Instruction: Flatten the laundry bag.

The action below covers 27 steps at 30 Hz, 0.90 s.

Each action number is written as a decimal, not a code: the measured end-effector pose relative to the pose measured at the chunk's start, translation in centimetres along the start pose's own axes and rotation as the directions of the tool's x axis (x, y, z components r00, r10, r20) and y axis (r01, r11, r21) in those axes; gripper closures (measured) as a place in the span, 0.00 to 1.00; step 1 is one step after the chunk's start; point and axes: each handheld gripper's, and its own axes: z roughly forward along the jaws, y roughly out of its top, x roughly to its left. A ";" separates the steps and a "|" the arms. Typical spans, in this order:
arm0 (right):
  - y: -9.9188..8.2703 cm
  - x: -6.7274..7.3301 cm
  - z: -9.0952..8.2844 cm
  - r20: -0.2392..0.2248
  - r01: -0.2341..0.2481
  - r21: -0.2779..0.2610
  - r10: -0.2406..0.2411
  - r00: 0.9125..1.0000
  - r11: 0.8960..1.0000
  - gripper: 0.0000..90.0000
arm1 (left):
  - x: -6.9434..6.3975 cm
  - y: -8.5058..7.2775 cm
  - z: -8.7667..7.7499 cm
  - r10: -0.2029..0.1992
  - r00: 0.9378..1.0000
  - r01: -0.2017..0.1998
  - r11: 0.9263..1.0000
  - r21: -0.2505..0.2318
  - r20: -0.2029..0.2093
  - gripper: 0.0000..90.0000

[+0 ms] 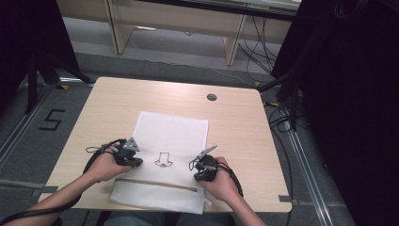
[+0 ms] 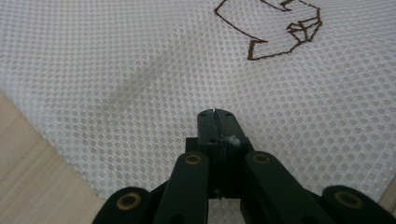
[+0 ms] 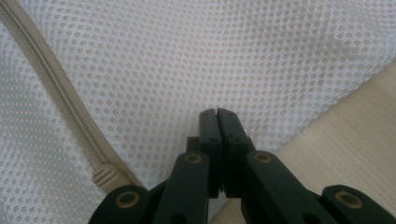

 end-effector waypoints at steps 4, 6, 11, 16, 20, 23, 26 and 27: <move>0.0 -0.1 -0.1 0.013 -0.037 0.017 0.037 0.999 0.999 1.00 | -0.3 0.0 0.0 0.009 1.000 -0.009 1.000 -0.003 0.002 0.99; 0.0 -0.5 0.0 0.009 -0.006 -0.003 0.006 1.000 1.000 1.00 | -0.3 0.0 0.1 0.002 1.000 -0.002 1.000 -0.008 0.001 0.99; 0.0 -0.4 -0.1 0.013 -0.010 -0.002 0.010 1.000 1.000 1.00 | -0.2 0.1 0.2 -0.001 1.000 0.001 1.000 -0.015 -0.001 0.99; -0.1 -0.5 -0.1 0.010 -0.008 0.003 0.008 1.000 1.000 1.00 | -0.2 0.0 0.1 -0.015 1.000 0.016 1.000 -0.017 0.001 0.99; -0.1 -0.6 -0.1 0.006 -0.002 -0.002 0.002 1.000 1.000 1.00 | -0.3 0.0 0.2 -0.007 1.000 0.007 1.000 -0.017 -0.004 0.99; -0.2 -0.6 -0.2 0.008 -0.016 -0.001 0.016 1.000 1.000 0.99 | -0.3 -0.1 0.2 -0.026 1.000 0.026 0.999 -0.022 -0.001 0.98; -0.3 -0.9 -1.1 -0.010 -0.034 -0.063 0.033 0.999 0.997 0.95 | -0.3 -0.2 0.0 -0.041 0.999 0.041 0.999 -0.030 -0.003 0.93; -0.3 -0.9 -1.1 -0.010 -0.034 -0.063 0.033 0.999 0.997 0.95 | -0.2 -0.2 -0.1 -0.047 0.999 0.047 0.998 -0.033 0.005 0.93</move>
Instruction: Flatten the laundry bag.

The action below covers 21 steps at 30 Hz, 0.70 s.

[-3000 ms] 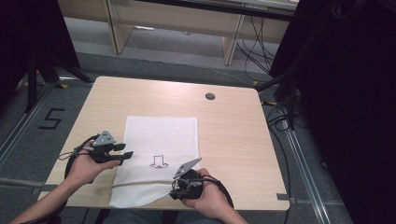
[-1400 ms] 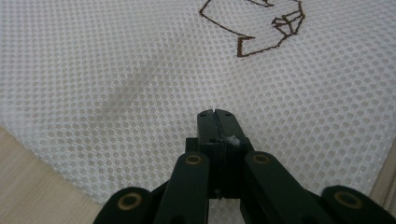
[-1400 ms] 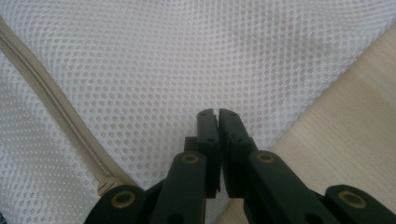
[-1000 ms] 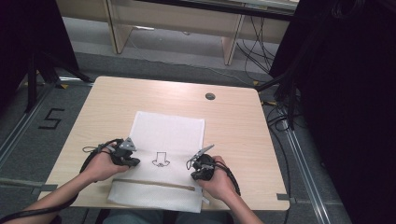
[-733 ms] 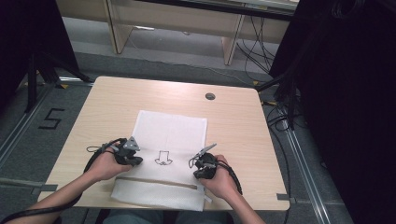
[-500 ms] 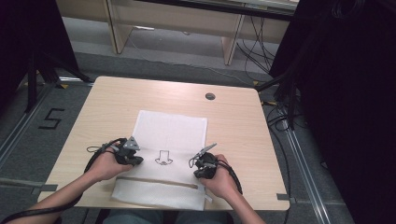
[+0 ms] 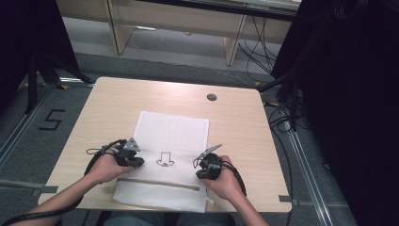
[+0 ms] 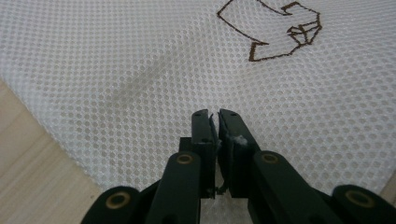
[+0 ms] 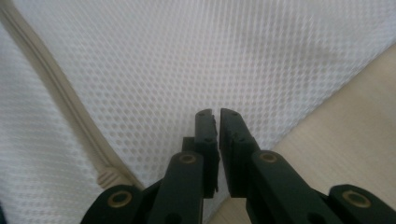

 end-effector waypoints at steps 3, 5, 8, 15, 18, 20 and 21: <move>-0.1 -0.5 -1.8 -0.015 -0.032 -0.089 0.030 0.999 0.995 0.92 | -0.1 0.0 -0.7 -0.031 0.999 0.031 0.999 -0.031 0.004 0.88; -0.8 -1.1 -3.0 -0.003 -0.049 -0.130 0.049 0.999 0.990 0.86 | -0.3 0.0 -1.4 -0.041 0.999 0.042 0.997 -0.071 0.005 0.85; -2.0 -1.5 -3.3 -0.019 -0.076 -0.151 0.074 0.997 0.986 0.81 | -0.9 -0.1 -2.5 -0.056 0.998 0.057 0.992 -0.111 0.008 0.76; -3.3 -1.9 -3.6 -0.021 -0.108 -0.187 0.106 0.994 0.976 0.75 | -2.8 -0.8 -3.3 -0.050 0.998 0.054 0.983 -0.176 0.027 0.58; -3.5 -2.0 -3.7 -0.015 -0.111 -0.193 0.111 0.994 0.975 0.74 | -2.8 -0.7 -3.3 -0.042 0.999 0.046 0.982 -0.185 0.026 0.53; -3.6 -1.9 -3.7 -0.015 -0.120 -0.192 0.120 0.993 0.974 0.74 | -2.8 -0.6 -3.2 -0.049 0.999 0.053 0.981 -0.188 0.023 0.51; -3.7 -2.0 -3.8 -0.010 -0.116 -0.195 0.116 0.993 0.974 0.74 | -2.8 -0.6 -3.2 -0.046 0.999 0.049 0.980 -0.195 0.019 0.50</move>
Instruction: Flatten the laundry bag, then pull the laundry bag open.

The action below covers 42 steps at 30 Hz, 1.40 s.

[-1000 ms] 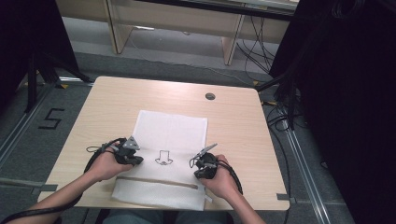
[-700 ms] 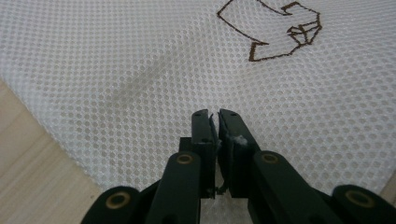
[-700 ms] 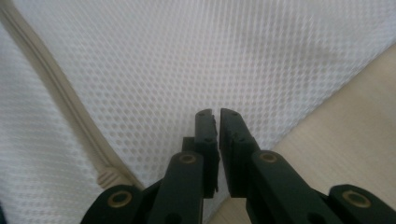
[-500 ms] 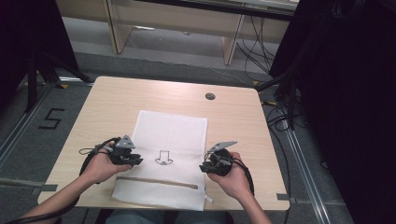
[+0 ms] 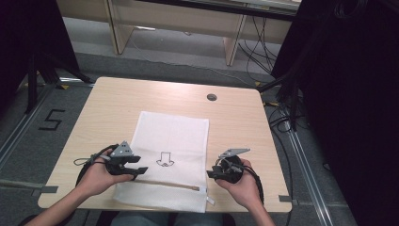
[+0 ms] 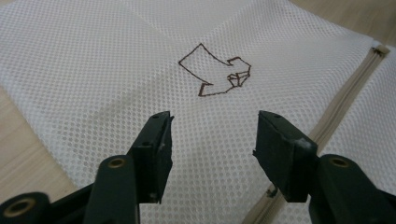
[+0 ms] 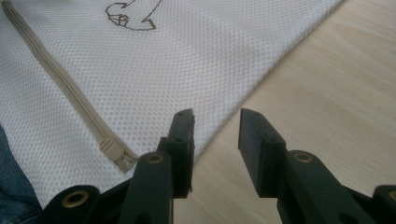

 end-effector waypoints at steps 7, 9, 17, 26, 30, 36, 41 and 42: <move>-0.6 -0.1 -0.6 0.019 -0.005 -0.001 0.005 1.000 1.000 0.75 | -0.8 0.4 0.6 0.011 1.000 -0.010 0.999 -0.033 0.014 0.45; -0.6 0.3 -0.7 0.014 -0.031 0.008 0.031 0.999 0.999 0.77 | -0.9 0.3 0.9 0.009 0.999 -0.009 1.000 -0.018 0.031 0.44; -0.4 1.1 -0.6 -0.004 0.005 0.071 -0.004 1.000 0.997 0.92 | -1.3 0.4 1.7 0.001 0.997 0.002 0.999 -0.033 0.078 0.46; -0.2 2.2 -0.4 -0.044 0.039 0.193 -0.032 0.999 0.980 1.00 | -4.2 2.3 3.1 0.083 0.987 -0.076 0.996 -0.054 0.137 0.52; -0.2 2.5 -0.1 -0.048 0.027 0.221 -0.017 0.999 0.975 1.00 | -5.1 2.7 3.9 0.107 0.979 -0.101 0.994 -0.044 0.174 0.55; -0.1 2.8 0.5 -0.060 0.006 0.239 0.009 0.998 0.971 1.00 | -6.3 3.4 4.9 0.131 0.969 -0.125 0.991 -0.041 0.211 0.58; -0.2 3.0 1.2 -0.079 0.010 0.258 0.011 0.997 0.966 1.00 | -7.3 4.3 6.1 0.166 0.958 -0.164 0.986 -0.028 0.234 0.61; -0.3 3.1 1.4 -0.080 0.018 0.261 0.004 0.997 0.965 1.00 | -7.8 4.5 6.6 0.169 0.954 -0.167 0.986 -0.027 0.247 0.62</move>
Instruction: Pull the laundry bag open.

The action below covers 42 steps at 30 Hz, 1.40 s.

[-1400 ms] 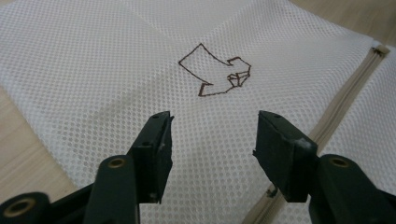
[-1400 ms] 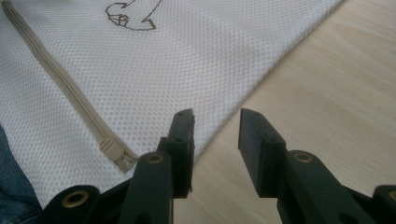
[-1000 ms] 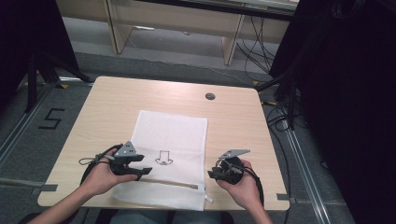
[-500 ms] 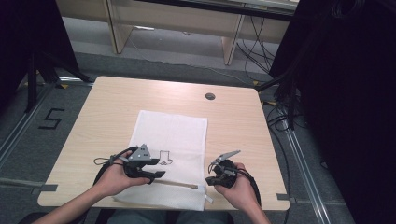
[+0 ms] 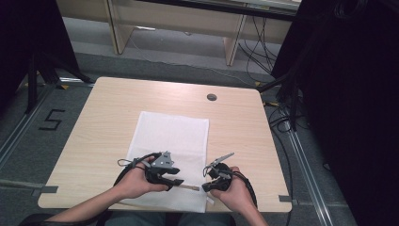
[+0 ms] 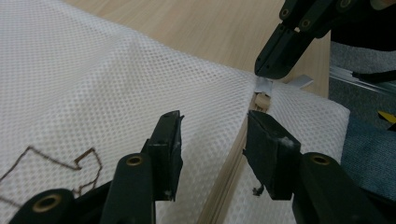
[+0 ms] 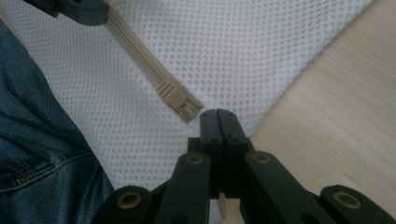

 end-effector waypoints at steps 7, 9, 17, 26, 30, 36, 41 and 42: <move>-0.3 -0.1 0.3 0.007 -0.016 0.020 0.015 1.000 1.000 1.00 | -0.8 0.6 1.8 0.037 0.998 -0.038 0.999 0.026 0.041 0.65; -0.3 -0.1 0.5 0.000 -0.010 0.017 0.010 1.000 1.000 0.99 | -1.1 0.7 2.1 0.045 0.998 -0.047 0.998 0.035 0.051 0.66; -0.1 0.0 1.3 0.004 -0.024 0.030 0.024 1.000 0.999 1.00 | -1.4 0.5 3.1 0.069 0.995 -0.074 0.995 0.061 0.072 0.69; 0.0 0.1 1.3 0.005 -0.044 0.049 0.043 0.999 0.998 1.00 | -2.0 0.7 3.7 0.092 0.991 -0.098 0.993 0.068 0.093 0.73; 0.0 0.1 1.3 0.003 -0.047 0.050 0.047 0.999 0.998 1.00 | -2.0 0.8 3.9 0.108 0.990 -0.115 0.990 0.079 0.091 0.73; 0.0 0.2 1.3 -0.005 -0.070 0.056 0.070 0.998 0.996 1.00 | -2.1 0.9 4.5 0.110 0.990 -0.118 0.989 0.086 0.092 0.75; -0.1 0.1 1.3 0.001 -0.048 0.050 0.048 0.999 0.998 1.00 | -2.3 0.8 4.8 0.124 0.988 -0.132 0.987 0.094 0.091 0.77; -0.1 0.1 1.3 0.001 -0.047 0.049 0.047 0.999 0.998 1.00 | -2.3 0.8 4.9 0.133 0.987 -0.142 0.985 0.098 0.092 0.78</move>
